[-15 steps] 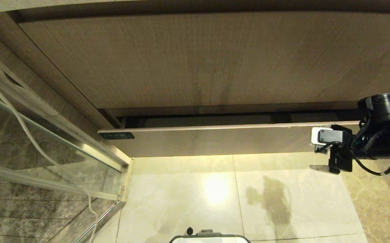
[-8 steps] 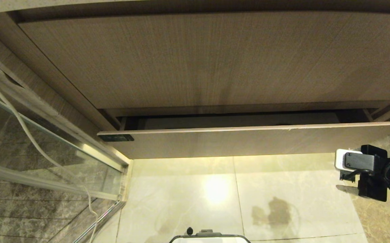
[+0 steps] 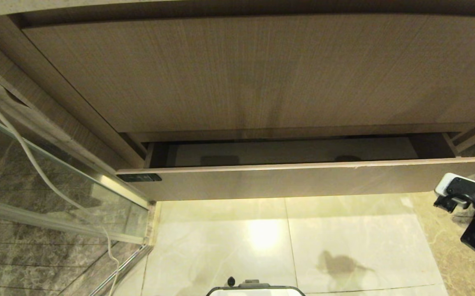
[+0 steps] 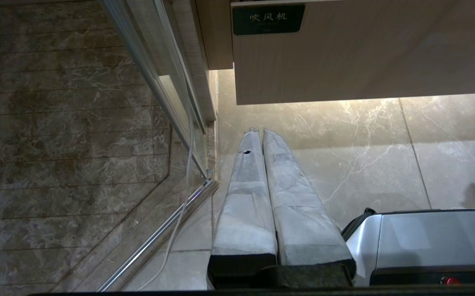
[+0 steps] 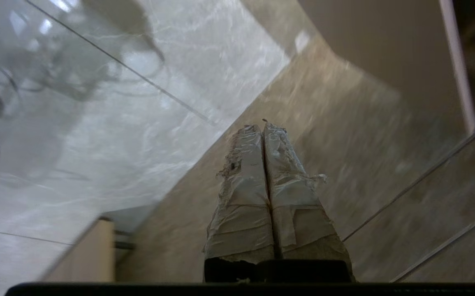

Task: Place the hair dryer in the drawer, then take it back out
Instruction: Pull open the drawer

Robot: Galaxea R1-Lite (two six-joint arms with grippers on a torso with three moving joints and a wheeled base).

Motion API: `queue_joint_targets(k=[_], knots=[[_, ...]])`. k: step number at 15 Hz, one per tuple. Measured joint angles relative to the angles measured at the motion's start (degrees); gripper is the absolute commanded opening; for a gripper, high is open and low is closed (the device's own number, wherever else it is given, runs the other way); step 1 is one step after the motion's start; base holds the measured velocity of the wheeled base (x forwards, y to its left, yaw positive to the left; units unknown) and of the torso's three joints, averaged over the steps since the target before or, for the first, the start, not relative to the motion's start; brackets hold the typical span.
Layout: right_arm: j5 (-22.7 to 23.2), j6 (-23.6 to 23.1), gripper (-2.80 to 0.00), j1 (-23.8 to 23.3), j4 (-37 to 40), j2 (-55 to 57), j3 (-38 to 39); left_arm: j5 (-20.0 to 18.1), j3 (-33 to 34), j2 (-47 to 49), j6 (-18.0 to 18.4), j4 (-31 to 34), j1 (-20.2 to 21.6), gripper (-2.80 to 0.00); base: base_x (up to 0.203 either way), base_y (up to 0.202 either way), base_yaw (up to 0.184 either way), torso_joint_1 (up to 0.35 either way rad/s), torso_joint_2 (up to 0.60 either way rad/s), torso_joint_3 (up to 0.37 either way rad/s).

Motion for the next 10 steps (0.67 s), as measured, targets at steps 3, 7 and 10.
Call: queue_joint_targets(k=[3,7,10], knots=[[-6.62,9.14,-2.8,0.0,1.47,-5.61,4.05,0.0,0.0,0.0,0.0,0.0,0.0,-2.8,0.0,0.0,0.0,0.0,0.0,0.0],[-9.17,15.3,-2.8,-0.77,0.83,-13.57,9.54,0.0,0.0,0.0,0.02,0.0,0.0,-2.8,0.0,0.0,0.0,0.0,0.0,0.0],[-9.23,15.97,-2.8,-1.79,1.38,-18.87,11.37,0.0,0.0,0.0,0.0,0.0,0.0,-2.8,0.0,0.0,0.0,0.0,0.0,0.0]])
